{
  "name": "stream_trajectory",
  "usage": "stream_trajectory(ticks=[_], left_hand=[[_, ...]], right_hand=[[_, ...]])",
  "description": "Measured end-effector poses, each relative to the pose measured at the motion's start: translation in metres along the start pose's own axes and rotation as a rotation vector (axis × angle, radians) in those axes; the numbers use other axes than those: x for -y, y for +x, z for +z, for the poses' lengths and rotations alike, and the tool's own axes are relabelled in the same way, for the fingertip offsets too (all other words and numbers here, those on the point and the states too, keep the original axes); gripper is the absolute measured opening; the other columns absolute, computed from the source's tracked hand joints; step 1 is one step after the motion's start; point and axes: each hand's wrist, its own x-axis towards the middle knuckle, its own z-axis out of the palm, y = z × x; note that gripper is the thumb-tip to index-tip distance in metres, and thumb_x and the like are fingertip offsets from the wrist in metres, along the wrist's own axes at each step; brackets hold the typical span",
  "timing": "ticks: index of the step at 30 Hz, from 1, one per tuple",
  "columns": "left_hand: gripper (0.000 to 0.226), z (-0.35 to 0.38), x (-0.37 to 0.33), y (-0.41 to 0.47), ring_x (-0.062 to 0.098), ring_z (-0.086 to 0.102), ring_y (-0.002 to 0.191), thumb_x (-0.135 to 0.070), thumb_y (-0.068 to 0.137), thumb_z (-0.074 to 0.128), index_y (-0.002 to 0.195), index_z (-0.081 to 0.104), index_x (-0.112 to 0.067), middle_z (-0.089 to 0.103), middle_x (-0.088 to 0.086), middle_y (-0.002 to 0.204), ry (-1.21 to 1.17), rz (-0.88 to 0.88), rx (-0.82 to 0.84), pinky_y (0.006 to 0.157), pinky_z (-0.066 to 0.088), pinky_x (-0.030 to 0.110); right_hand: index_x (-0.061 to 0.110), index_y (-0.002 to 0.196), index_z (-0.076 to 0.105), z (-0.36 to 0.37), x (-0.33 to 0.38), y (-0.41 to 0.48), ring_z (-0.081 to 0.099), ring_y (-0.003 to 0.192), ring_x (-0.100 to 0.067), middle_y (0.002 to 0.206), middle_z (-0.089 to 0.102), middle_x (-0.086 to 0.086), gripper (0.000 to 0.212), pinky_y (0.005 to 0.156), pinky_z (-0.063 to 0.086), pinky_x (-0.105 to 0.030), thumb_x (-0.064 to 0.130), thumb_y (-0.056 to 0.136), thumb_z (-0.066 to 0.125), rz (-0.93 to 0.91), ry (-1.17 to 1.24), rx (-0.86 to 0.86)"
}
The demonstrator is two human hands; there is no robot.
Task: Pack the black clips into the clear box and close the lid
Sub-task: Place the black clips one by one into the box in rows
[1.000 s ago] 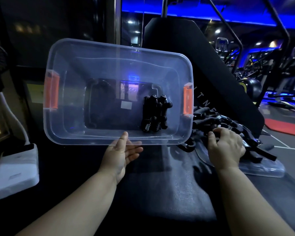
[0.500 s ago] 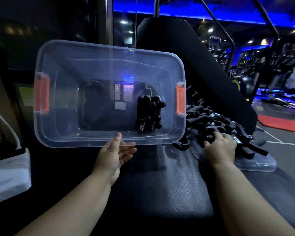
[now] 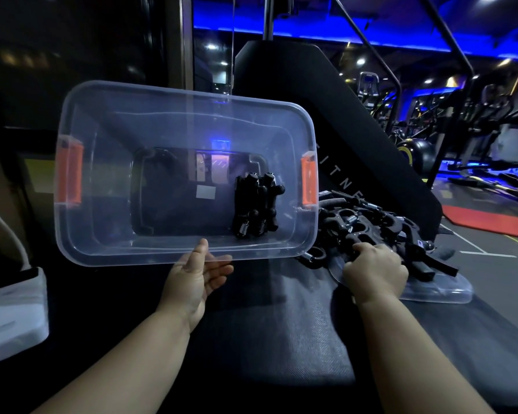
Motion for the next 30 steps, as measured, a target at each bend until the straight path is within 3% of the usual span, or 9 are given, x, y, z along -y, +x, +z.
stream_trajectory(ticks=[4, 8, 10, 14, 18, 22, 27, 30], left_hand=[[0.031, -0.001, 0.000, 0.001, 0.015, 0.069, 0.063, -0.038, 0.097, 0.046, 0.077, 0.049, -0.014, 0.075, 0.006, 0.075, 0.006, -0.006, -0.004, 0.066, 0.051, 0.029], [0.031, -0.001, 0.001, 0.001, 0.014, 0.069, 0.062, -0.037, 0.097, 0.046, 0.076, 0.049, -0.014, 0.074, 0.006, 0.075, 0.002, -0.007, -0.001, 0.065, 0.050, 0.029], [0.031, -0.001, 0.001, 0.001, 0.014, 0.068, 0.062, -0.037, 0.097, 0.046, 0.077, 0.049, -0.014, 0.074, 0.006, 0.074, 0.001, -0.008, 0.002, 0.065, 0.050, 0.029], [0.030, -0.001, 0.000, 0.001, 0.014, 0.068, 0.061, -0.036, 0.097, 0.046, 0.076, 0.048, -0.015, 0.074, 0.005, 0.073, -0.002, -0.006, -0.001, 0.065, 0.050, 0.028], [0.030, 0.000, 0.000, 0.001, 0.014, 0.068, 0.061, -0.036, 0.097, 0.046, 0.076, 0.048, -0.014, 0.074, 0.006, 0.073, -0.006, -0.004, 0.002, 0.064, 0.050, 0.028], [0.031, -0.001, 0.000, 0.001, 0.014, 0.068, 0.060, -0.036, 0.097, 0.046, 0.075, 0.048, -0.014, 0.074, 0.006, 0.072, -0.004, -0.004, -0.001, 0.064, 0.050, 0.028], [0.031, 0.000, 0.001, 0.002, 0.012, 0.068, 0.059, -0.036, 0.097, 0.046, 0.075, 0.048, -0.015, 0.074, 0.005, 0.072, 0.003, -0.003, 0.002, 0.064, 0.050, 0.027], [0.030, 0.000, 0.001, 0.002, 0.012, 0.067, 0.058, -0.036, 0.097, 0.047, 0.075, 0.047, -0.015, 0.074, 0.006, 0.072, -0.001, -0.001, -0.005, 0.063, 0.049, 0.027]], right_hand=[[0.030, 0.112, 0.064, -0.003, 0.002, -0.003, 0.042, 0.113, -0.026, 0.115, 0.058, -0.002, 0.033, 0.088, 0.031, -0.037, 0.039, 0.082, 0.053, -0.023, -0.046, -0.054], [0.029, 0.117, 0.059, 0.000, -0.001, 0.001, 0.030, 0.125, -0.027, 0.129, 0.050, -0.006, 0.043, 0.103, 0.020, -0.043, 0.052, 0.081, 0.058, -0.010, 0.047, -0.079], [0.028, 0.124, 0.055, 0.002, -0.003, 0.003, 0.036, 0.126, -0.028, 0.132, 0.049, -0.008, 0.052, 0.105, 0.024, -0.046, 0.056, 0.080, 0.058, 0.004, 0.063, -0.032], [0.026, 0.130, 0.049, -0.002, -0.003, 0.001, 0.045, 0.121, -0.033, 0.128, 0.052, -0.010, 0.065, 0.094, 0.039, -0.044, 0.058, 0.075, 0.060, 0.059, 0.068, 0.107], [0.028, 0.131, 0.043, -0.008, -0.001, -0.004, 0.047, 0.118, -0.033, 0.125, 0.055, -0.009, 0.071, 0.093, 0.040, -0.042, 0.058, 0.070, 0.063, 0.070, 0.038, 0.154], [0.026, 0.130, 0.041, -0.009, -0.001, -0.006, 0.052, 0.115, -0.031, 0.122, 0.056, -0.011, 0.084, 0.091, 0.042, -0.041, 0.072, 0.064, 0.064, 0.059, 0.037, 0.159], [0.030, 0.143, 0.031, -0.006, 0.002, -0.008, 0.037, 0.129, -0.032, 0.139, 0.039, -0.013, 0.099, 0.100, 0.038, -0.044, 0.080, 0.062, 0.061, -0.027, 0.033, 0.161], [0.035, 0.146, 0.028, -0.005, 0.007, -0.008, 0.033, 0.133, -0.033, 0.153, 0.022, -0.008, 0.088, 0.103, 0.036, -0.044, 0.072, 0.073, 0.059, -0.102, 0.015, 0.218]])
